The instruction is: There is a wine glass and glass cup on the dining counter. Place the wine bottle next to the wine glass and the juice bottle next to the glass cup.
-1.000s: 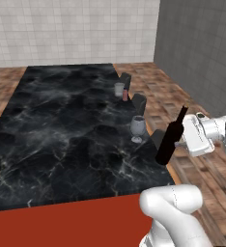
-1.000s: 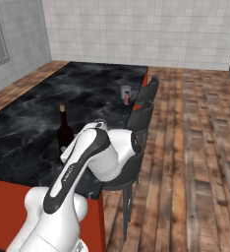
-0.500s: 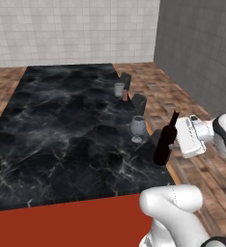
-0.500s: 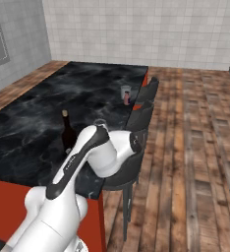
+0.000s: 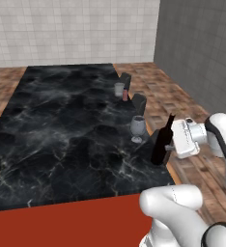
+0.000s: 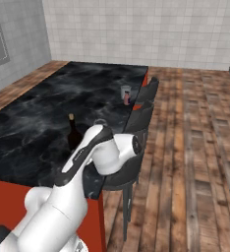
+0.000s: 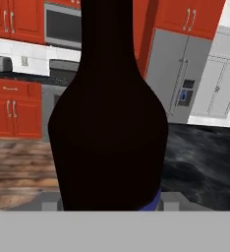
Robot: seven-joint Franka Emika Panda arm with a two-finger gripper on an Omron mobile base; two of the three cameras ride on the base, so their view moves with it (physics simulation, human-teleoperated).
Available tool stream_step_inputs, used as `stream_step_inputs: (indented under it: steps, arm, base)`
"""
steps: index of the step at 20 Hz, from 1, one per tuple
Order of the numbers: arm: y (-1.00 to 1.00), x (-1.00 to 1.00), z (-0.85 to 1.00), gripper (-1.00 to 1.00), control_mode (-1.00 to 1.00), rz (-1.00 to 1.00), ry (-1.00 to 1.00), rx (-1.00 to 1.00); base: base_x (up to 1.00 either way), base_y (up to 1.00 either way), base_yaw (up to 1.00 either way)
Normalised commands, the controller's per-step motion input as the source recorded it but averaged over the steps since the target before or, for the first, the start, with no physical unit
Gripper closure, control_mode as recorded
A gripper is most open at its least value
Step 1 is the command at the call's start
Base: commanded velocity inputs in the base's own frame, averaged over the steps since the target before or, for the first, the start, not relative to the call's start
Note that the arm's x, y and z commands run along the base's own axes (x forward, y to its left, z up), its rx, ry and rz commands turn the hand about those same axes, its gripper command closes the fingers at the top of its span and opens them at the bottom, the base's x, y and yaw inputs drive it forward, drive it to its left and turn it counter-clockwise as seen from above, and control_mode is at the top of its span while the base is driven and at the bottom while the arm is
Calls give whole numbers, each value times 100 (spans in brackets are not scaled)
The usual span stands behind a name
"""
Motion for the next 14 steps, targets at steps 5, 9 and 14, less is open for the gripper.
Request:
stream_step_inputs:
  steps: [5,9,14]
  arm:
    - [-1,35,-18,100,-100,0,0,0]
    - [0,37,-13,100,-100,0,-2,0]
    - [-3,31,-13,100,-100,0,-3,0]
  base:
    - [0,0,0]
    - [0,0,0]
    - [0,0,0]
